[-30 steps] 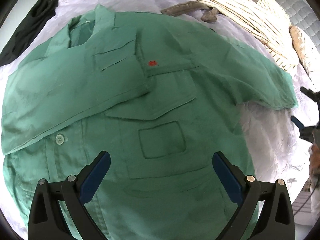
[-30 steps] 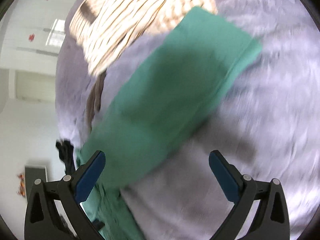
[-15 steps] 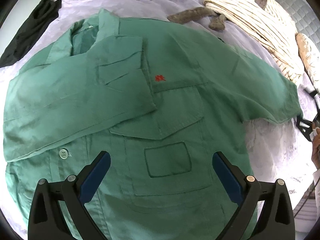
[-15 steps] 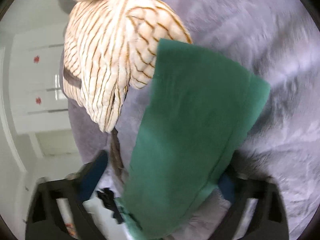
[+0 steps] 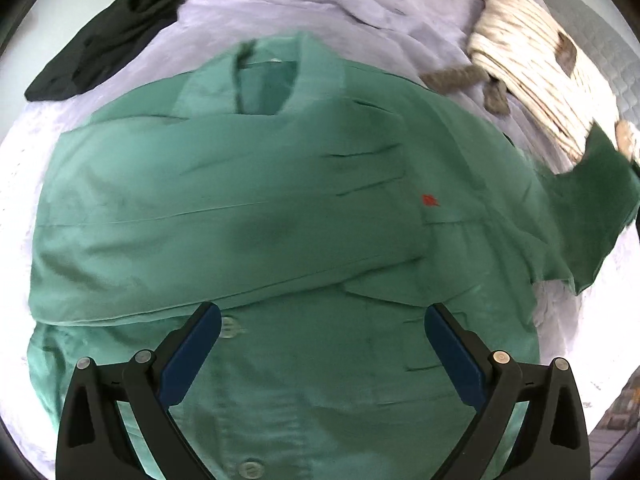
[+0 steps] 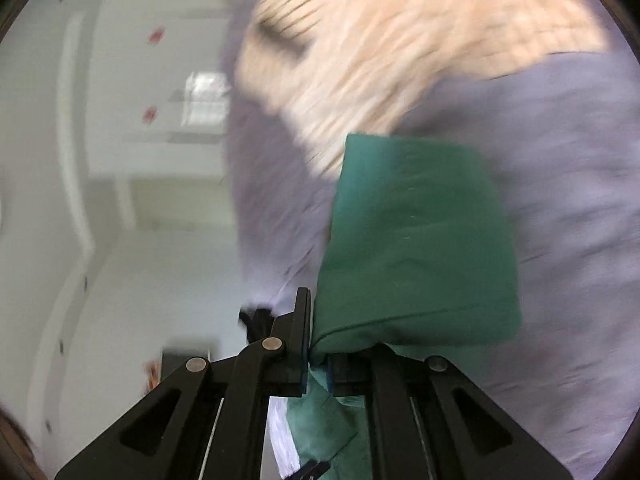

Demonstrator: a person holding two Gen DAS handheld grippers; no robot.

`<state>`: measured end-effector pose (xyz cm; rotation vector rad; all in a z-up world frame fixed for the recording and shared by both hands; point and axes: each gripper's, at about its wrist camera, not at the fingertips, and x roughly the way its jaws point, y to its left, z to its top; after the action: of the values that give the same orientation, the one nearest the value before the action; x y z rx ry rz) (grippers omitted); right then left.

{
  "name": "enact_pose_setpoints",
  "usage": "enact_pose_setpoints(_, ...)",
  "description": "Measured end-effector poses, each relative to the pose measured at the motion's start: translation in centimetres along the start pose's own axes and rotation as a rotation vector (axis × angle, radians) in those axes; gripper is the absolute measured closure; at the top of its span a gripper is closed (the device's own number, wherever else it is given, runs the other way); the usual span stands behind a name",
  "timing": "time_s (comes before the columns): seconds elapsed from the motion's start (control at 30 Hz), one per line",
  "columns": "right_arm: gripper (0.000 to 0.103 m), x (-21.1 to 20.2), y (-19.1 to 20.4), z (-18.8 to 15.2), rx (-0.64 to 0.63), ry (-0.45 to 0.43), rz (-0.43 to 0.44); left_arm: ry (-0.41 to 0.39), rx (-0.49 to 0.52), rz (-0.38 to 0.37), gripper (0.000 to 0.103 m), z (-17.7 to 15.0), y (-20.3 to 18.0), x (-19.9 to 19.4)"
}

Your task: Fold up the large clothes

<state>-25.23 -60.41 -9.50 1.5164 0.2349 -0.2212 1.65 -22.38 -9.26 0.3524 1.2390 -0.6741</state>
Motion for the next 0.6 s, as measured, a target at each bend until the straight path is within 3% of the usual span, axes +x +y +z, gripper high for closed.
enact_pose_setpoints(0.17,0.096,8.9,8.7,-5.8,-0.278,0.178,-0.029,-0.038,-0.020,0.022,0.001,-0.3,4.5,-0.9)
enact_pose_setpoints(0.3,0.096,17.6,13.1,-13.7,-0.505,0.368,-0.106,-0.058,-0.094,0.028,0.001,0.0,9.6,-1.7)
enact_pose_setpoints(0.4,0.096,23.9,12.6,-20.0,-0.576,0.512,-0.176,-0.077,-0.147,0.036,0.001,0.1,12.9,-1.9)
enact_pose_setpoints(0.5,0.094,28.0,9.4,-25.2,-0.589,0.611,-0.291,-0.077,-0.176,0.050,0.001,0.0,15.5,-1.3)
enact_pose_setpoints(0.6,0.092,29.6,5.4,-27.0,-0.537,0.653,-0.446,-0.073,-0.196,0.037,0.001,-0.7,16.8,-1.1)
